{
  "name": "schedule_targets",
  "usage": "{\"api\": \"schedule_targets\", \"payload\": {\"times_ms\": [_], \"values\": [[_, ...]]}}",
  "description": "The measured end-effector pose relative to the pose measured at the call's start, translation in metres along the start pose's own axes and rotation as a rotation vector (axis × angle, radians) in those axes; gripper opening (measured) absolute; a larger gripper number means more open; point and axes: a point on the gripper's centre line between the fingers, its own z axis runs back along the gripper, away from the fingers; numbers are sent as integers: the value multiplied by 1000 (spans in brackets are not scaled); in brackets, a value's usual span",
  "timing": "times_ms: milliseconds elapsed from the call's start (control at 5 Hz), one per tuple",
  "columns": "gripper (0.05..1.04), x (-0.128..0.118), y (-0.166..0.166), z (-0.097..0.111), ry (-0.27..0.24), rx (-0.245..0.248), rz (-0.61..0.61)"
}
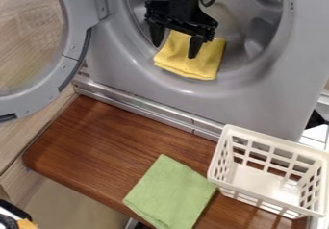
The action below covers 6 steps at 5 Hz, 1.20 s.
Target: Move yellow cloth to the left of green cloth
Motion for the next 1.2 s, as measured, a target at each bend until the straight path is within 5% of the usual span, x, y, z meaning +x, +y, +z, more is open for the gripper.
{"api": "schedule_targets", "payload": {"times_ms": [600, 1000, 1200], "values": [[947, 13, -2, -39, 68, 5, -35], [357, 11, -3, -39, 81, 2, -44], [148, 10, -2, -39, 87, 6, -37]]}}
